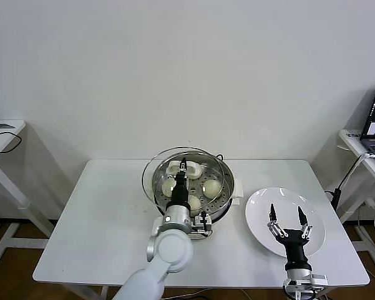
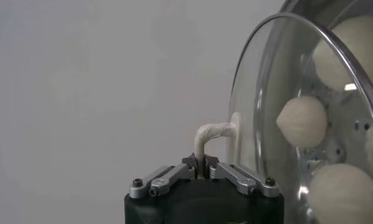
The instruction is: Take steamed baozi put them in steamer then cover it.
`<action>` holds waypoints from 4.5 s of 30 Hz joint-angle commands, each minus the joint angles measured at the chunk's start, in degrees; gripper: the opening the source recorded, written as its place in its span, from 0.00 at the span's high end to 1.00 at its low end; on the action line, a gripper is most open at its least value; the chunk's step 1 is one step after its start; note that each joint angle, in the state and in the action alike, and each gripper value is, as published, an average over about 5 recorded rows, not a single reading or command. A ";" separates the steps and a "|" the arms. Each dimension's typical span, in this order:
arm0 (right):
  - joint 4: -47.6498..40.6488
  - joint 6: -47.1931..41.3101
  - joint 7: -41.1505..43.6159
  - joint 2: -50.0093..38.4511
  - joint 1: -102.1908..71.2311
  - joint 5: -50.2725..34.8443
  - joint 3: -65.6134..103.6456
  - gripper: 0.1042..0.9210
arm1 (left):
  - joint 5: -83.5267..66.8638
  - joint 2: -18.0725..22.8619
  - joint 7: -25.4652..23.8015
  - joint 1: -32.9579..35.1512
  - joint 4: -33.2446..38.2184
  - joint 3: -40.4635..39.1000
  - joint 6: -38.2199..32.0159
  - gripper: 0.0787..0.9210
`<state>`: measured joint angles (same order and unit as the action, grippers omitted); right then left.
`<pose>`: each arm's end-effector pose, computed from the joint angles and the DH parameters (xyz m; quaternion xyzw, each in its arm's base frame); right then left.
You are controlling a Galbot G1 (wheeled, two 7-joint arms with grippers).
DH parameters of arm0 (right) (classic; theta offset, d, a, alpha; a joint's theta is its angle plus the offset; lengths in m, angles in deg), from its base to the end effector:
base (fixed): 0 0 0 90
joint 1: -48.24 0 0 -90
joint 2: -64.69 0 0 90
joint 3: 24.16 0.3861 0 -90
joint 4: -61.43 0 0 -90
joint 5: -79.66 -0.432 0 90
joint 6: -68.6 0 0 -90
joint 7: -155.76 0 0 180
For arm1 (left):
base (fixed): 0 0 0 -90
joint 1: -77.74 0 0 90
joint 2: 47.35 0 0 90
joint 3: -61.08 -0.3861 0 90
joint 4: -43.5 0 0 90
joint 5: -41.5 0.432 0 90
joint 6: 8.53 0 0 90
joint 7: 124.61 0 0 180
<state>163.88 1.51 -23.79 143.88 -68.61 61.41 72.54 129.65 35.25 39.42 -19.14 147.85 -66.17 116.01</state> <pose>0.2480 -0.1033 -0.4377 0.0469 0.9944 0.0401 0.0854 0.3678 -0.2153 -0.2672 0.0172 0.7174 0.6957 0.0324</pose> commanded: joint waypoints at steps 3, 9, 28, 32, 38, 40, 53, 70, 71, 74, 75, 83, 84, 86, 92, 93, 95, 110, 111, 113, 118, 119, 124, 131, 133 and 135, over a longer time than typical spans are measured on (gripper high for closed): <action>-0.46 0.08 0.02 0.19 0.03 0.62 -0.16 0.12 | 2.26 5.07 0.69 -1.13 -5.50 -0.79 0.14 0.87; -1.17 0.15 0.07 0.34 0.37 0.95 -0.34 0.12 | 3.37 6.29 1.52 -0.98 -6.78 -0.83 -0.37 0.87; -2.50 0.42 0.32 0.30 1.01 1.65 -0.99 0.12 | 5.38 7.50 3.06 0.24 -7.64 -0.22 -1.23 0.87; -2.57 0.45 0.40 0.24 1.10 1.67 -1.09 0.12 | 5.44 7.38 3.19 0.42 -7.67 0.14 -1.38 0.87; -2.78 0.48 0.46 0.14 1.40 1.65 -1.11 0.12 | 5.50 7.57 3.30 0.92 -7.34 0.11 -1.50 0.87; -2.75 0.47 0.50 0.14 1.46 1.68 -1.16 0.12 | 5.51 7.69 3.32 0.98 -7.32 0.07 -1.51 0.87; -2.42 0.63 0.82 0.12 1.36 2.03 -1.41 0.12 | 6.38 7.55 3.64 1.74 -7.69 0.82 -3.44 0.87; -2.93 0.79 1.02 -1.10 1.65 1.79 -1.60 0.12 | 3.76 -0.72 3.98 10.44 10.03 0.83 -3.63 0.41; -3.04 0.84 1.04 -1.17 1.70 1.76 -1.63 0.12 | 3.40 -1.33 4.00 11.18 11.71 1.47 -3.75 0.38; -3.23 0.93 1.08 -1.37 1.85 1.67 -1.72 0.12 | 1.31 -3.56 3.82 13.91 16.94 3.56 -3.96 0.28; -3.22 0.91 1.07 -1.48 1.93 1.63 -1.74 0.12 | -0.01 -4.63 3.74 15.24 18.84 4.51 -3.99 0.24; -0.80 -1.72 0.54 -2.33 2.58 0.73 -1.36 0.12 | -28.50 -9.16 13.91 28.11 29.41 19.35 -11.49 0.12; -0.13 -2.41 0.52 -2.36 2.51 0.68 -1.25 0.12 | -35.36 -8.85 15.98 29.28 29.86 22.05 -13.00 0.12; 1.45 -3.62 0.62 -2.45 2.32 0.61 -0.94 0.12 | -48.04 -7.43 18.63 31.19 29.73 28.00 -16.57 0.12; 5.45 -6.33 0.47 -2.79 2.06 0.42 -0.12 0.12 | -65.20 -0.89 18.72 34.24 24.06 42.17 -27.64 0.12; 5.92 -7.01 0.38 -2.89 1.99 0.42 -0.09 0.12 | -67.12 -0.18 18.21 34.73 23.28 43.16 -28.82 0.12; 6.74 -8.02 0.24 -3.04 1.89 0.27 -0.18 0.12 | -69.52 0.82 17.19 35.84 22.24 44.22 -30.68 0.12; 9.40 -9.90 0.40 -2.62 1.35 1.02 -1.55 0.12 | -73.23 1.45 15.04 40.34 22.54 43.30 -33.65 0.12; 9.59 -9.89 0.40 -2.56 1.25 1.12 -1.68 0.12 | -73.16 1.42 14.95 40.55 22.65 43.10 -33.77 0.12; 10.05 -9.89 0.39 -2.50 0.99 1.26 -1.94 0.12 | -73.01 1.36 14.85 40.81 22.84 42.85 -33.90 0.12; 10.89 -10.25 0.43 -2.63 0.46 1.34 -2.17 0.12 | -72.79 1.32 14.81 41.06 23.11 42.92 -34.04 0.12; 11.07 -10.47 0.44 -2.67 0.37 1.38 -2.17 0.12 | -72.74 1.32 14.79 41.18 23.25 42.90 -34.10 0.12; 12.24 -11.58 0.45 -2.74 -0.04 1.40 -2.22 0.12 | -72.52 1.29 14.69 41.62 23.95 42.68 -34.28 0.12; 13.18 -12.73 0.52 -2.97 -0.56 1.37 -2.18 0.12 | -72.33 1.02 14.23 42.01 24.45 42.17 -34.28 0.12; 13.41 -13.09 0.63 -3.09 -0.77 1.44 -2.16 0.12 | -72.33 0.96 14.12 42.16 24.86 41.95 -34.21 0.12; 13.53 -13.39 0.80 -3.23 -0.98 1.58 -2.16 0.12 | -72.35 0.92 13.98 42.21 25.09 41.81 -34.14 0.12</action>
<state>176.38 -10.55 -23.19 140.77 -69.21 62.75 70.40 58.34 36.11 53.62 22.45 172.22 -24.57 82.32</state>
